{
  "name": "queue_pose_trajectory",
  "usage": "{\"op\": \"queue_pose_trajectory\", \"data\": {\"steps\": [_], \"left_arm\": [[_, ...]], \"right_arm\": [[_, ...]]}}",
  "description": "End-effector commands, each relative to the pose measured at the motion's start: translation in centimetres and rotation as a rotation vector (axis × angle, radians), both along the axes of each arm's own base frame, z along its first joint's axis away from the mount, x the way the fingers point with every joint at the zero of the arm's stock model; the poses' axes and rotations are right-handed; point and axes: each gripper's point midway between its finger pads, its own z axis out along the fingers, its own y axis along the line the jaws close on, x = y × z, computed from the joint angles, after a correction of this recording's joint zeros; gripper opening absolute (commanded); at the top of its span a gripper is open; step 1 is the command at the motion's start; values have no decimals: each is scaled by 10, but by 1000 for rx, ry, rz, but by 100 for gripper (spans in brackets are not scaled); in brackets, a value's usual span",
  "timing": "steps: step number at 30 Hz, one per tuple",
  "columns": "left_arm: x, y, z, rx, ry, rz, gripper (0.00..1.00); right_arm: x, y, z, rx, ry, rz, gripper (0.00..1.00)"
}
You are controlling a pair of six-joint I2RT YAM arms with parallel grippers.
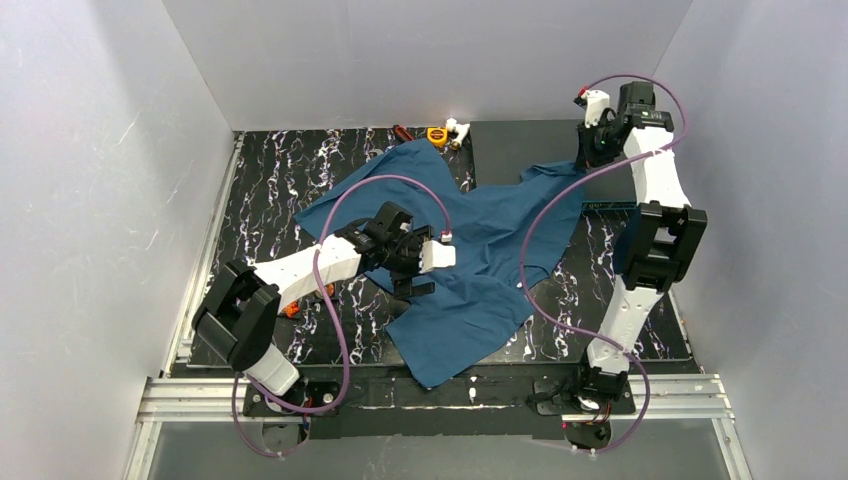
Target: Remove the brooch from the garment
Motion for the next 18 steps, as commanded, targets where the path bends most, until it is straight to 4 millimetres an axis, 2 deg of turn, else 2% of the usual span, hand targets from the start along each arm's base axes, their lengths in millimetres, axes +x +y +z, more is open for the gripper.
{"op": "queue_pose_trajectory", "data": {"steps": [1,5,11,18], "left_arm": [[-5,-3,17,-27,13,-24,95],[-13,0,16,-21,33,-37,94],[-31,5,15,-23,82,-80,91],[-57,13,12,-9,170,-137,87]], "right_arm": [[36,-27,0,-93,-74,-78,1],[50,-50,-4,-137,-82,-140,1],[57,-79,-9,-215,-94,-207,1],[76,-98,-14,-276,-124,-273,1]]}}
